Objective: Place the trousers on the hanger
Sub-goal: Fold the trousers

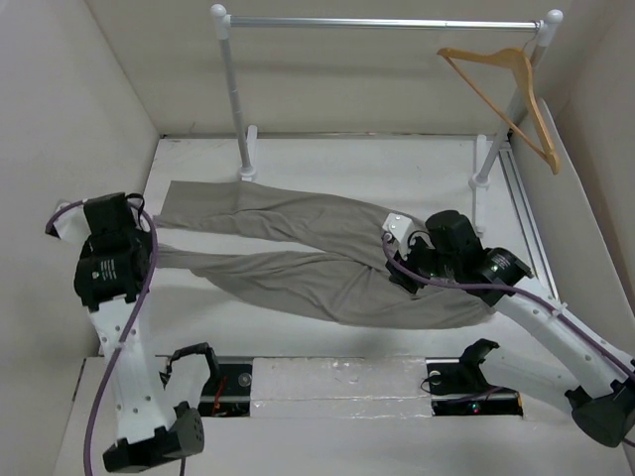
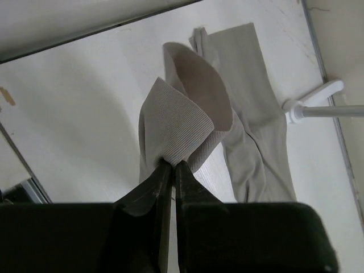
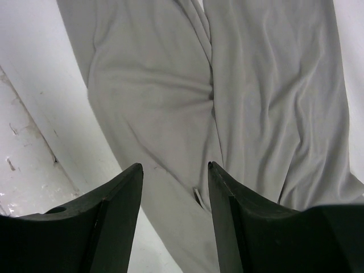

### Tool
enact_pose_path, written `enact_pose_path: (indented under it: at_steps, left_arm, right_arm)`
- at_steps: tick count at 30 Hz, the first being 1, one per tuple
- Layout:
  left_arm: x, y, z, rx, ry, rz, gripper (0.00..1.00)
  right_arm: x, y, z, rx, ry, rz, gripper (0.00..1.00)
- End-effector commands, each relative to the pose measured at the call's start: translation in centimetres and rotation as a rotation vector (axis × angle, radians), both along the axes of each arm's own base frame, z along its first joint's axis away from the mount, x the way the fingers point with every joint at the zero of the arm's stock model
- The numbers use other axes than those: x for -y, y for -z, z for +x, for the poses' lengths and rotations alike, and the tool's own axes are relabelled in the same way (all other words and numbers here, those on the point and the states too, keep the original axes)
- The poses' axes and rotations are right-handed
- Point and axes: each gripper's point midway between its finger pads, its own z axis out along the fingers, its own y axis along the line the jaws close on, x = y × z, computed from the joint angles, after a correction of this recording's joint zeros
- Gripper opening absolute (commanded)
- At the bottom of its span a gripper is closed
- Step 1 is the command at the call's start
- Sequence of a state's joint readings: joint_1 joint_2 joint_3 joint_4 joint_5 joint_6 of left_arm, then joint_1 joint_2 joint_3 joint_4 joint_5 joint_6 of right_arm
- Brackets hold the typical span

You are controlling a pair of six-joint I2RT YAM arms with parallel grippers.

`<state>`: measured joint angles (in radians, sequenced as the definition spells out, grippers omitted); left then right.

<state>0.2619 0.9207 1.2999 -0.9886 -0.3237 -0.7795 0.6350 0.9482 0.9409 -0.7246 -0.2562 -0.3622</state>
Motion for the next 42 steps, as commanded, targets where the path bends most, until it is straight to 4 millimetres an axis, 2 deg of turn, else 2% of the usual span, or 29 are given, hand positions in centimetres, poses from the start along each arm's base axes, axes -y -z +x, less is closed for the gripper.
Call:
enact_pose_path:
  at_steps: [1,2,4,8,10,13,14,16,17,19,20,22,24,25,27,28,29,30,31,32,33,34,35,36,38,39,40,41,42]
  left_arm:
    - [0.8,-0.3,-3.1,-0.027,-0.052,-0.041,0.00]
    - [1.4,-1.1,-3.2,0.013,-0.029,-0.053,0.00]
    - [1.6,-0.8,-3.0,0.001,-0.014,-0.064,0.00]
    - [1.2,2.4,-1.3,-0.089,-0.031,-0.103,0.00]
    - [0.4,2.8,-0.4,-0.113,-0.035,-0.074,0.00]
    - [-1.6,3.3,3.8,-0.149,-0.004,-0.044,0.00]
    - [-2.6,2.8,6.7,-0.143,0.001,-0.030,0.00]
    - [-3.8,2.8,9.9,-0.156,0.017,-0.008,0.00]
    - [-4.8,3.4,13.2,-0.197,0.046,0.000,0.00]
    - [-5.8,4.9,15.3,-0.282,0.058,0.001,0.15]
    - [-6.4,6.3,17.7,-0.344,0.090,-0.004,0.38]
    - [-6.6,7.7,18.9,-0.418,0.127,-0.003,0.59]
    - [-6.7,8.1,19.9,-0.418,0.154,0.030,0.70]
    - [-6.5,9.2,19.3,-0.449,0.157,0.019,0.70]
    - [-6.7,8.6,18.5,-0.396,0.151,0.004,0.69]
    - [-6.9,8.7,18.2,-0.373,0.137,0.001,0.66]
    - [-6.8,9.1,16.5,-0.380,0.123,-0.007,0.56]
    - [-7.1,9.4,15.5,-0.353,0.093,-0.004,0.42]
    - [-6.7,9.9,14.4,-0.370,0.094,-0.011,0.29]
    - [-7.0,10.5,13.4,-0.368,0.073,-0.024,0.17]
    - [-7.0,11.1,12.6,-0.362,0.049,-0.047,0.11]
    - [-6.6,12.5,11.2,-0.364,0.038,-0.066,0.09]
    - [-6.4,13.4,10.6,-0.353,0.034,-0.102,0.09]
    - [-7.4,14.2,9.6,-0.344,-0.006,-0.136,0.09]
    - [-7.0,16.8,8.6,-0.312,-0.014,-0.242,0.15]
    - [-7.5,17.5,8.0,-0.300,-0.035,-0.276,0.15]
    - [-7.7,17.7,8.8,-0.280,-0.021,-0.279,0.15]
    - [-6.9,19.4,8.2,-0.313,-0.012,-0.316,0.36]
    - [-6.9,19.9,8.1,-0.328,-0.011,-0.325,0.37]
  right_arm:
    - [-0.4,-1.8,0.3,0.077,0.007,0.014,0.55]
    - [-0.3,-1.8,0.3,0.080,0.013,0.010,0.56]
    - [-0.4,-1.8,0.2,0.083,0.011,0.008,0.56]
    - [-0.3,-1.9,0.3,0.088,0.017,0.005,0.56]
    - [0.0,-1.8,0.6,0.080,0.031,-0.006,0.56]
    - [-0.4,-2.0,0.8,0.080,0.023,0.011,0.56]
    - [0.0,-1.9,1.3,0.077,0.044,0.014,0.56]
    - [0.0,-1.9,1.7,0.063,0.047,0.015,0.56]
    - [-0.1,-1.9,1.7,0.057,0.043,0.013,0.57]
    - [-0.1,-2.2,2.0,0.057,0.053,0.019,0.57]
    - [-0.1,-2.3,2.0,0.054,0.057,0.026,0.57]
    - [-0.4,-2.6,2.2,0.058,0.062,0.042,0.58]
    - [-0.7,-2.6,2.1,0.047,0.067,0.063,0.58]
    - [-0.7,-2.6,2.1,0.045,0.069,0.065,0.59]
    - [-0.8,-2.4,2.1,0.041,0.063,0.067,0.59]
    - [-1.1,-2.4,2.0,0.043,0.051,0.073,0.58]
    - [-1.2,-2.1,1.9,0.040,0.045,0.068,0.56]
    - [-1.4,-2.2,1.9,0.045,0.030,0.079,0.33]
    - [-1.4,-2.2,1.9,0.046,0.029,0.078,0.33]
    - [-1.5,-2.1,1.8,0.046,0.022,0.077,0.22]
    - [-1.4,-1.8,1.7,0.041,0.017,0.075,0.03]
    - [-1.4,-1.7,1.7,0.044,0.013,0.069,0.00]
    - [-1.2,-1.6,1.7,0.047,0.021,0.061,0.00]
    - [-1.0,-1.5,1.7,0.048,0.028,0.054,0.00]
    - [-0.6,-1.5,1.8,0.055,0.041,0.043,0.00]
    - [-0.4,-1.3,1.9,0.054,0.051,0.030,0.07]
    - [-0.3,-1.3,1.8,0.055,0.051,0.028,0.14]
    - [-0.3,-1.3,1.9,0.056,0.052,0.028,0.20]
    - [-0.3,-1.3,1.9,0.054,0.050,0.026,0.30]
